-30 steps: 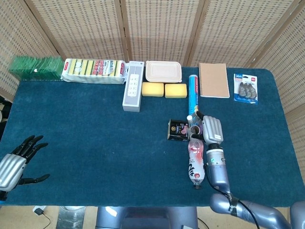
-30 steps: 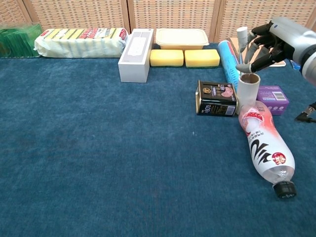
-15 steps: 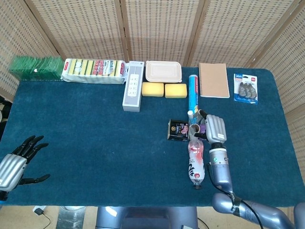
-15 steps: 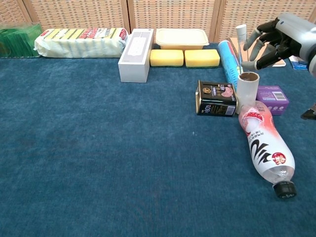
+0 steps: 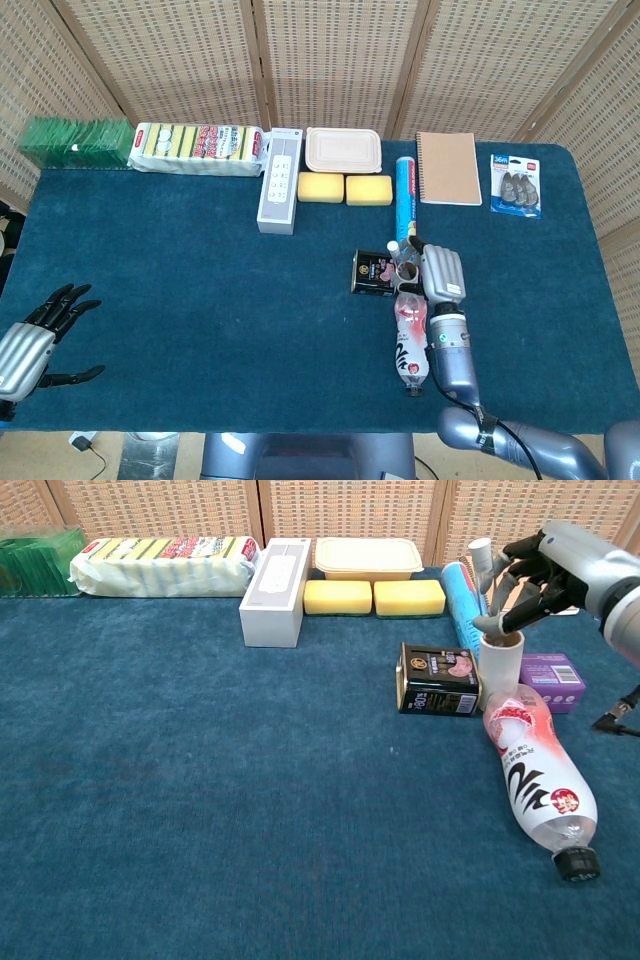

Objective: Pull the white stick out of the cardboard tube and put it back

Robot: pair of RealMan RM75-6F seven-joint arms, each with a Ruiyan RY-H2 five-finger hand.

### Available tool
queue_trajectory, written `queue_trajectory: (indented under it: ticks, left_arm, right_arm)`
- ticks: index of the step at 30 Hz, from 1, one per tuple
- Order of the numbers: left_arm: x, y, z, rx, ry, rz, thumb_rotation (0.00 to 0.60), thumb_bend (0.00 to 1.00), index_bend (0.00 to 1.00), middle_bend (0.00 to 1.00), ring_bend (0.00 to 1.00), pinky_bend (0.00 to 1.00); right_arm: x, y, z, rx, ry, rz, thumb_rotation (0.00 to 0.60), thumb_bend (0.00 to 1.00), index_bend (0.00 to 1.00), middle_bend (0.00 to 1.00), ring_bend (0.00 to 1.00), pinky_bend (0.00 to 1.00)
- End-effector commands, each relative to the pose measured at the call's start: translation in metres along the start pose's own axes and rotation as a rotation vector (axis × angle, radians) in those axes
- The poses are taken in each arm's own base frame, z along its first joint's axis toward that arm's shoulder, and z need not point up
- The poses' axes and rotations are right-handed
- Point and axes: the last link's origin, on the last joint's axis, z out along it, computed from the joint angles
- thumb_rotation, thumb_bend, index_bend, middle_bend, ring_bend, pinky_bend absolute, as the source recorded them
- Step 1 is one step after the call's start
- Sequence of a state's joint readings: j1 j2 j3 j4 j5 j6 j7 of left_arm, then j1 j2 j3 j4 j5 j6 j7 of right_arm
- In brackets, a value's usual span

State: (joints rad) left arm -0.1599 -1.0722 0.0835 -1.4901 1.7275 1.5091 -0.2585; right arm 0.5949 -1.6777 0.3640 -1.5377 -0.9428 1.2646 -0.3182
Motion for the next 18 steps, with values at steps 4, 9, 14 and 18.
queue_trajectory:
  ticks: [4, 9, 14, 18]
  left_arm:
    - [0.0005, -0.0006, 0.0001, 0.0, 0.001, -0.001, 0.46, 0.11, 0.16, 0.08, 0.03, 0.24]
    - [0.0, -0.0002, -0.0001, -0.001, 0.0, 0.0, 0.465, 0.11, 0.16, 0.08, 0.03, 0.24]
    - [-0.0005, 0.0003, 0.0001, -0.001, -0.002, 0.002, 0.467, 0.11, 0.16, 0.08, 0.03, 0.24]
    - [-0.0007, 0.0004, 0.0, 0.0, -0.002, 0.003, 0.459, 0.11, 0.16, 0.08, 0.03, 0.24]
  right_arm:
    - [0.0004, -0.0011, 0.0005, -0.003, 0.006, -0.003, 0.557, 0.3, 0.42, 0.52, 0.55, 0.5]
    - [0.0019, -0.0019, 0.0008, -0.005, 0.01, -0.006, 0.593, 0.3, 0.43, 0.53, 0.57, 0.51]
    - [0.003, -0.0018, 0.0007, -0.009, 0.011, -0.011, 0.6, 0.3, 0.45, 0.55, 0.59, 0.52]
    - [0.0042, -0.0016, 0.0009, -0.013, 0.011, -0.015, 0.6, 0.3, 0.48, 0.56, 0.61, 0.52]
